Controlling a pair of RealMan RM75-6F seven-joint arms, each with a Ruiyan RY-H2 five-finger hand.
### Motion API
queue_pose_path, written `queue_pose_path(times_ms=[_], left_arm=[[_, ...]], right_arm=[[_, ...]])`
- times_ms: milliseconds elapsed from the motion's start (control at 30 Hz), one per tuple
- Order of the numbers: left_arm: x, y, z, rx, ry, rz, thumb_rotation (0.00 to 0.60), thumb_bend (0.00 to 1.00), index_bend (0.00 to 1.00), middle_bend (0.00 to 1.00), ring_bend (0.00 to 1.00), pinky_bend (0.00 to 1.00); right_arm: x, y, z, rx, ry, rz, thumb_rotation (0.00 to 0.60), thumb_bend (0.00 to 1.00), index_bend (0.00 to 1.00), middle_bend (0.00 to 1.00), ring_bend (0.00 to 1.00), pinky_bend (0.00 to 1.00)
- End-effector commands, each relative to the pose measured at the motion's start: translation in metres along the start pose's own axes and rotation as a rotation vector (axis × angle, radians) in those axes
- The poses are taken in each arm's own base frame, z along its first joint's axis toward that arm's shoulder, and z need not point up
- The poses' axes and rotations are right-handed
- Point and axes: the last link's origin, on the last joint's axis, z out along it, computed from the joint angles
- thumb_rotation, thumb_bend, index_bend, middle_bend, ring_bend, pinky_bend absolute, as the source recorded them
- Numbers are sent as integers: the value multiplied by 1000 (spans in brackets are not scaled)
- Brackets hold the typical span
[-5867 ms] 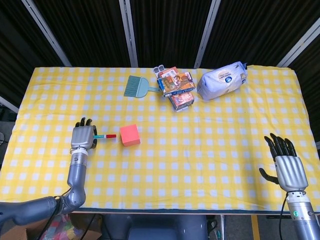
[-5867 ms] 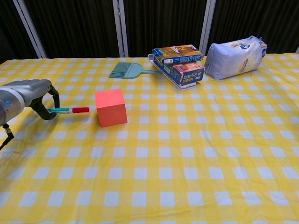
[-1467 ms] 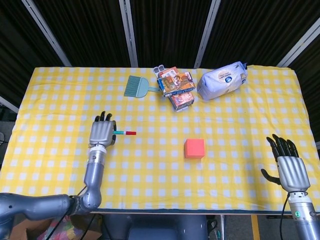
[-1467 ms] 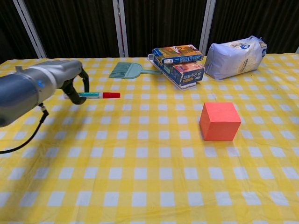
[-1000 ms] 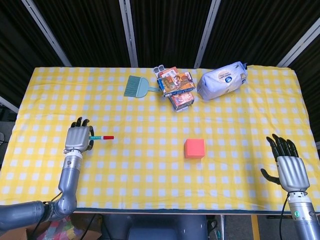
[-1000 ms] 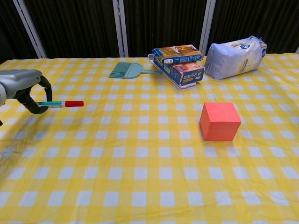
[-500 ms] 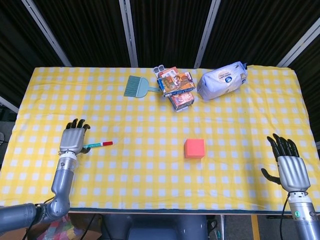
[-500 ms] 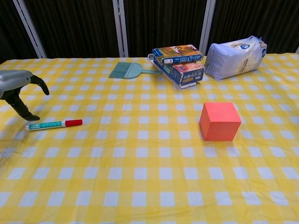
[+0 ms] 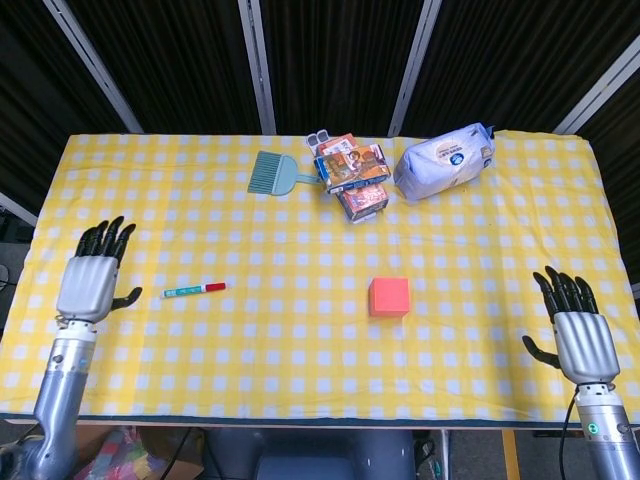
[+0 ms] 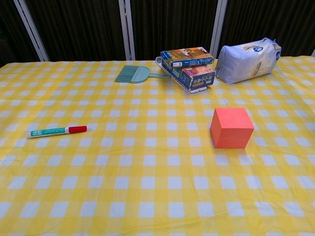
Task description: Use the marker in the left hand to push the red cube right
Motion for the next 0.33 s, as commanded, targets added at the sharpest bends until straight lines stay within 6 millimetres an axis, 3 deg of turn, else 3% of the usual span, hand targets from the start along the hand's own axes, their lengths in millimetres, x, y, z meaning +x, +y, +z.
queue_pose_path(times_ms=[33,133,333], left_arm=[[6,-52,-47,43,28,25,600,206,38,0,0,66],[9,-69,-66,62,22,20,600,175,4,0,0,38],[13,-79,-89,59,29,18,600,121,0,0,0,36]], right_arm=[[0,-1,0,4,7,-6,600,303,0,0,0,0],[0,-3,1,12,21,-21,600,303,0,0,0,0],[0,-4,0,28,53,-38,600,303,0,0,0,0]])
